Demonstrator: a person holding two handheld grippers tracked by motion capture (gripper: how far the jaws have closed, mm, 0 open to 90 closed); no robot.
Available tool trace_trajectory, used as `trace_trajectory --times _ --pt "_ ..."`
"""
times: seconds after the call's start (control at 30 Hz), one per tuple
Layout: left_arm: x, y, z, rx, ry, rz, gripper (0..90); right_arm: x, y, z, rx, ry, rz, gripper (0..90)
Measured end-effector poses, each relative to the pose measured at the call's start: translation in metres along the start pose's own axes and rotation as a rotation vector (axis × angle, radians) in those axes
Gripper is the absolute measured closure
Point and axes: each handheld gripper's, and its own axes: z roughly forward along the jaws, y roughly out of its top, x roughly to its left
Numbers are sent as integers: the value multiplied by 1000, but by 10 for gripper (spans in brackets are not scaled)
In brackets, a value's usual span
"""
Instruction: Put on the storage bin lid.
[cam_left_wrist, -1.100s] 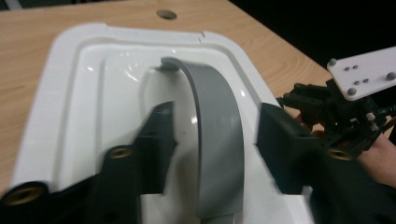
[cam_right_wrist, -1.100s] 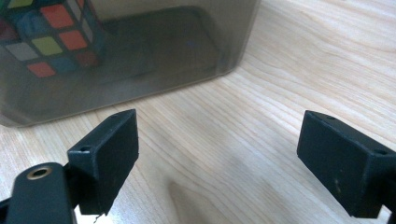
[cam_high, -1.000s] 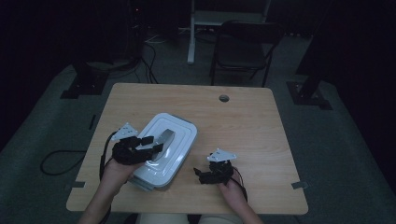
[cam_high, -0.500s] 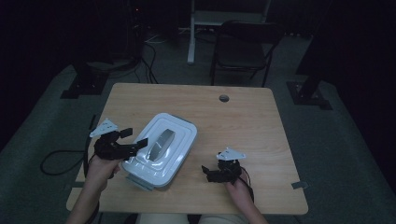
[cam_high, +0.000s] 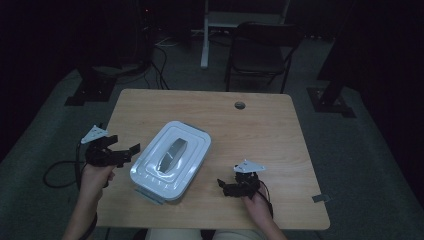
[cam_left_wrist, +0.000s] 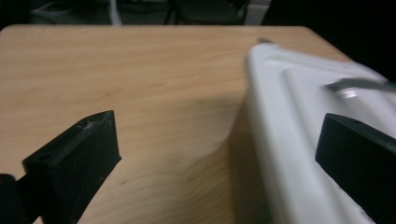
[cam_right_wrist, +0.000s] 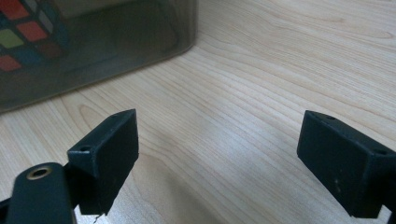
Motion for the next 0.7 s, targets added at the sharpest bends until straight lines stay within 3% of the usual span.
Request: trace_trajectory --times 0.2,0.33,0.43,0.53,0.6,0.7 --pt "19 -15 15 2 66 -8 6 0 -1 2 8 -5 -5 128" --pt "31 -28 30 52 149 13 6 -1 -2 3 10 -7 0 128" --pt "42 -40 40 56 170 -8 6 -1 -2 3 9 -7 3 127" --pt "50 -53 49 64 224 -8 6 -2 -3 3 6 -5 6 128" --pt "53 -59 53 53 223 -14 6 -1 -3 4 9 -7 4 127" --pt "51 -64 55 41 238 16 6 -2 -3 4 8 -6 6 128"
